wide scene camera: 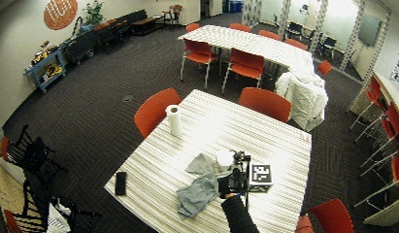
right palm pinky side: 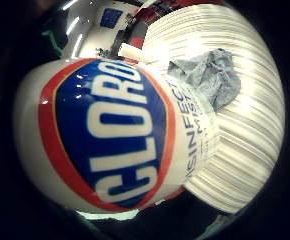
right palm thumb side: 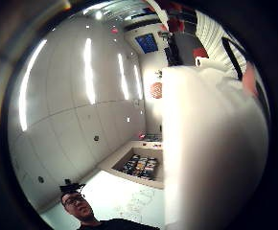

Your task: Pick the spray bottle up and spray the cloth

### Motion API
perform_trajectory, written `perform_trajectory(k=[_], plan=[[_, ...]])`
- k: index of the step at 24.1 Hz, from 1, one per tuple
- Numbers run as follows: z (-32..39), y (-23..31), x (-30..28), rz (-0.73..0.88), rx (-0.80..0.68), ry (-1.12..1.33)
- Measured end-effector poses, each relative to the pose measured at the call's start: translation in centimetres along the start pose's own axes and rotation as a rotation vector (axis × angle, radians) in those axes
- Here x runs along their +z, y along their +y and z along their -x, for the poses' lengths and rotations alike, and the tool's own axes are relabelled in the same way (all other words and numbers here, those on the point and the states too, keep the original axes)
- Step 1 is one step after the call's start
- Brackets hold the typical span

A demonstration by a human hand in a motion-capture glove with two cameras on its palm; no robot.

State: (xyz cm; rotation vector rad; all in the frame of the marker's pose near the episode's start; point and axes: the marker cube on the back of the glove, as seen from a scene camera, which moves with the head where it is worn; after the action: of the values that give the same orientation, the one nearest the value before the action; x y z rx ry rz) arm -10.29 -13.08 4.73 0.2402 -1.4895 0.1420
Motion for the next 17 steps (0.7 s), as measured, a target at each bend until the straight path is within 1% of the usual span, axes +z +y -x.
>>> perform_trajectory(k=[5,11,17], plan=[[0.1,-0.6,0.4,-0.004,-0.016,0.021],[1.6,-1.4,2.9,0.057,-0.059,-0.022],[2.8,-3.6,4.5,0.073,-0.1,-0.053]])
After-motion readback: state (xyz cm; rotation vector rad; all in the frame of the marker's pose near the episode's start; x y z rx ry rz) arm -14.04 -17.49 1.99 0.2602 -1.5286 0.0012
